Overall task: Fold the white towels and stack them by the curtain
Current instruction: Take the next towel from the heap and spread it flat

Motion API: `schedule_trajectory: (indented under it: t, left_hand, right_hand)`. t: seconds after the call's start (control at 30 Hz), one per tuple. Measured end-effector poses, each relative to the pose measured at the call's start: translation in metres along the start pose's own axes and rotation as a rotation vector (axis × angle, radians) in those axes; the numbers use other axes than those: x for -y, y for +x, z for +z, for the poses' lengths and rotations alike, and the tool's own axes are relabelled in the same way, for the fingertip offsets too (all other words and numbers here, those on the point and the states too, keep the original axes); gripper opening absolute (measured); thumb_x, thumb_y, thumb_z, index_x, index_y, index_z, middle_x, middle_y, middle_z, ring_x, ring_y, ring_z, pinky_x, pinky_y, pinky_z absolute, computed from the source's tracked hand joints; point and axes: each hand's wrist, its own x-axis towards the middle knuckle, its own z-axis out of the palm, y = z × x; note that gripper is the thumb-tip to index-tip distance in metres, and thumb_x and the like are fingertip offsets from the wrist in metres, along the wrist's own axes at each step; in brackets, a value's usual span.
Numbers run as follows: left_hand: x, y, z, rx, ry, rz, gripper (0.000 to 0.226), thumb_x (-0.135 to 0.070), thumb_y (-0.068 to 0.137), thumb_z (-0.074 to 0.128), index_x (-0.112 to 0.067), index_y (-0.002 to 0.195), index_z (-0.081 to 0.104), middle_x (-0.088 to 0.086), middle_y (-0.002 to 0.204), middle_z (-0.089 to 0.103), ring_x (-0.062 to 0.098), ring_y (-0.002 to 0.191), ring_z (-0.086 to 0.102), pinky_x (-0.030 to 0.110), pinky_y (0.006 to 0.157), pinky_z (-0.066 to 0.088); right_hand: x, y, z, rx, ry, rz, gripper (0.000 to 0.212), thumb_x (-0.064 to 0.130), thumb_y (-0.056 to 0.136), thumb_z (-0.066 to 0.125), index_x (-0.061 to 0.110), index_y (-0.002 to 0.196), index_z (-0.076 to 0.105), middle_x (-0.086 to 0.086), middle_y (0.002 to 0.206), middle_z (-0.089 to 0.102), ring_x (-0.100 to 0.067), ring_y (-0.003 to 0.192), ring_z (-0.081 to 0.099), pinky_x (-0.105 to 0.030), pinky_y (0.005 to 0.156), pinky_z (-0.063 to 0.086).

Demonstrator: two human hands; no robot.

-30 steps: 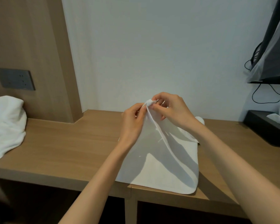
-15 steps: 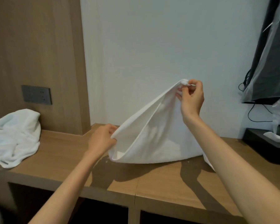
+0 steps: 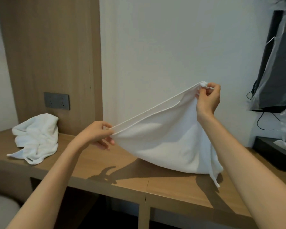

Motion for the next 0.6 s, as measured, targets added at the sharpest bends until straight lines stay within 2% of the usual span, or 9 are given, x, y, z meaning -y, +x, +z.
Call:
schedule_trajectory:
  t: [0.03,0.1,0.17,0.23,0.37,0.4,0.47,0.53,0.6]
  left_hand:
    - [0.001,0.000,-0.002,-0.026,-0.165,0.012,0.010,-0.016,0.097,0.050,-0.010,0.100,0.058,0.002,0.058,0.067,0.015,0.048,0.065,0.020,0.043,0.050]
    - [-0.001,-0.002,-0.007,-0.067,-0.548,0.013,0.016,-0.010,0.098,0.046,-0.005,0.094,0.061,-0.001,0.051,0.059,0.011,0.048,0.064,0.017,0.045,0.053]
    - [-0.011,-0.004,-0.011,-0.100,-0.838,0.045,0.021,-0.001,0.096,0.043,-0.002,0.087,0.061,-0.001,0.050,0.060,0.010,0.050,0.066,0.017,0.053,0.056]
    - [-0.027,-0.009,-0.020,-0.130,-0.946,0.122,0.026,0.008,0.092,0.038,-0.002,0.086,0.061,0.000,0.051,0.064,0.009,0.051,0.067,0.019,0.059,0.057]
    - [-0.063,-0.011,-0.043,-0.241,-1.086,0.260,0.023,0.009,0.094,0.035,0.001,0.091,0.057,0.007,0.062,0.064,0.012,0.056,0.067,0.025,0.059,0.059]
    - [-0.068,-0.011,-0.047,-0.309,-1.013,0.311,0.019,0.007,0.095,0.038,0.001,0.096,0.056,0.009,0.072,0.064,0.012,0.062,0.067,0.025,0.059,0.059]
    - [-0.071,-0.007,-0.053,-0.487,-0.591,0.457,0.014,-0.004,0.095,0.050,-0.007,0.108,0.054,0.005,0.093,0.061,0.009,0.079,0.063,0.020,0.064,0.057]
    - [-0.070,-0.006,-0.051,-0.632,-0.191,0.598,0.030,-0.019,0.087,0.068,-0.017,0.111,0.051,-0.008,0.099,0.056,0.002,0.084,0.058,0.015,0.069,0.050]
    - [-0.067,-0.009,-0.049,-0.766,-0.047,0.700,0.039,-0.026,0.078,0.078,-0.020,0.106,0.051,-0.013,0.095,0.056,-0.003,0.081,0.055,0.014,0.070,0.048]
  right_hand:
    - [0.003,-0.001,-0.001,-0.004,-0.039,-0.031,0.004,0.013,0.096,0.052,0.014,0.099,0.050,-0.006,0.102,0.050,-0.019,0.087,0.055,-0.043,0.091,0.050]
    - [0.009,-0.002,-0.007,-0.002,-0.113,-0.082,0.015,0.017,0.096,0.054,0.006,0.106,0.054,-0.005,0.111,0.036,-0.017,0.087,0.053,-0.041,0.090,0.050]
    - [0.015,-0.003,-0.013,0.031,-0.153,-0.124,0.020,0.021,0.096,0.054,0.006,0.108,0.054,-0.004,0.117,0.033,-0.017,0.094,0.058,-0.044,0.087,0.052]
    - [0.024,-0.006,-0.018,0.057,-0.186,-0.140,0.023,0.029,0.097,0.051,0.009,0.109,0.052,-0.003,0.116,0.044,-0.020,0.098,0.060,-0.047,0.085,0.051]
    - [0.049,-0.006,-0.021,-0.065,-0.195,-0.202,0.025,0.034,0.098,0.047,0.012,0.109,0.052,-0.003,0.095,0.056,-0.024,0.097,0.052,-0.033,0.093,0.037]
    - [0.055,-0.006,-0.022,-0.103,-0.191,-0.214,0.023,0.035,0.098,0.047,0.014,0.108,0.052,-0.005,0.098,0.056,-0.021,0.097,0.047,-0.028,0.093,0.030]
    - [0.066,-0.007,-0.024,-0.133,-0.160,-0.223,0.018,0.035,0.097,0.048,0.019,0.105,0.052,-0.010,0.108,0.055,-0.016,0.098,0.036,-0.012,0.085,0.021]
    - [0.075,-0.009,-0.024,-0.128,-0.112,-0.235,0.017,0.033,0.096,0.050,0.020,0.107,0.051,-0.009,0.112,0.054,-0.016,0.100,0.034,0.003,0.080,0.017]
    - [0.083,-0.011,-0.025,-0.101,-0.009,-0.270,0.015,0.027,0.097,0.051,0.016,0.106,0.049,0.001,0.104,0.051,-0.014,0.099,0.040,-0.007,0.085,0.029]
